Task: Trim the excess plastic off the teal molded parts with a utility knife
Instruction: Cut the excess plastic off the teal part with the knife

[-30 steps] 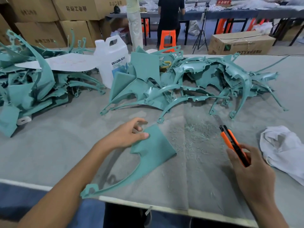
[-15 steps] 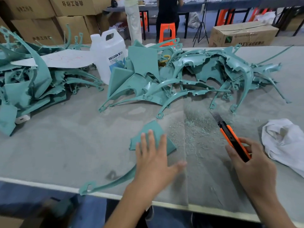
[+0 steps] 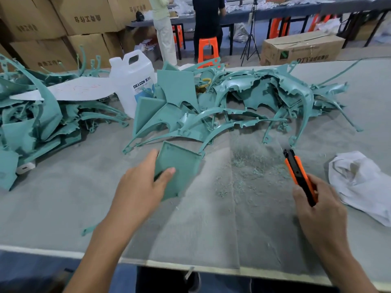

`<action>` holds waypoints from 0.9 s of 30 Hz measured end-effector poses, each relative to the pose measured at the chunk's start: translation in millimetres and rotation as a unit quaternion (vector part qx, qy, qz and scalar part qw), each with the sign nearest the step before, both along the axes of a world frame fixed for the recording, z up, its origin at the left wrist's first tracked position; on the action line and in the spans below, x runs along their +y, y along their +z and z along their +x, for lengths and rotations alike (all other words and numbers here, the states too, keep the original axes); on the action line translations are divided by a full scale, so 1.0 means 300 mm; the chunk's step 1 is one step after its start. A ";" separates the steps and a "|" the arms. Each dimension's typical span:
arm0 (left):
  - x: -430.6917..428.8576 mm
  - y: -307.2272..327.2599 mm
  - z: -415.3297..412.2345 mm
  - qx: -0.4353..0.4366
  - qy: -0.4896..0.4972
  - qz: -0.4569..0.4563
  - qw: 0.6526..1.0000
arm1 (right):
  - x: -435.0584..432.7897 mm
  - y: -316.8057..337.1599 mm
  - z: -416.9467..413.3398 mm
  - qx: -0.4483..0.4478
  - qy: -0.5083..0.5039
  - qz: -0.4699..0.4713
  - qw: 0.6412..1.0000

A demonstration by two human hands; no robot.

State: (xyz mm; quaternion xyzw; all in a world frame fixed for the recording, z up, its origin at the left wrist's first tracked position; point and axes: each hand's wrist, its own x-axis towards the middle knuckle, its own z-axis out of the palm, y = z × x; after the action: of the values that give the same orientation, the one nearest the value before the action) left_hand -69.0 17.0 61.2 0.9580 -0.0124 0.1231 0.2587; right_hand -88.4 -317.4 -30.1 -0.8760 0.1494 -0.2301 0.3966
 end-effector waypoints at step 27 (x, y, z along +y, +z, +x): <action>-0.071 0.082 0.058 0.207 -0.122 0.190 0.952 | 0.539 0.044 -0.151 0.216 0.216 0.578 0.757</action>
State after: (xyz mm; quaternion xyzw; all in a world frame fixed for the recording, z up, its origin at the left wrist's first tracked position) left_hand -51.7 -4.2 85.7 0.9851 -0.0985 -0.1148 0.0814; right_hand -133.8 -155.8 -17.1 -0.5156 0.1422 0.1869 0.8240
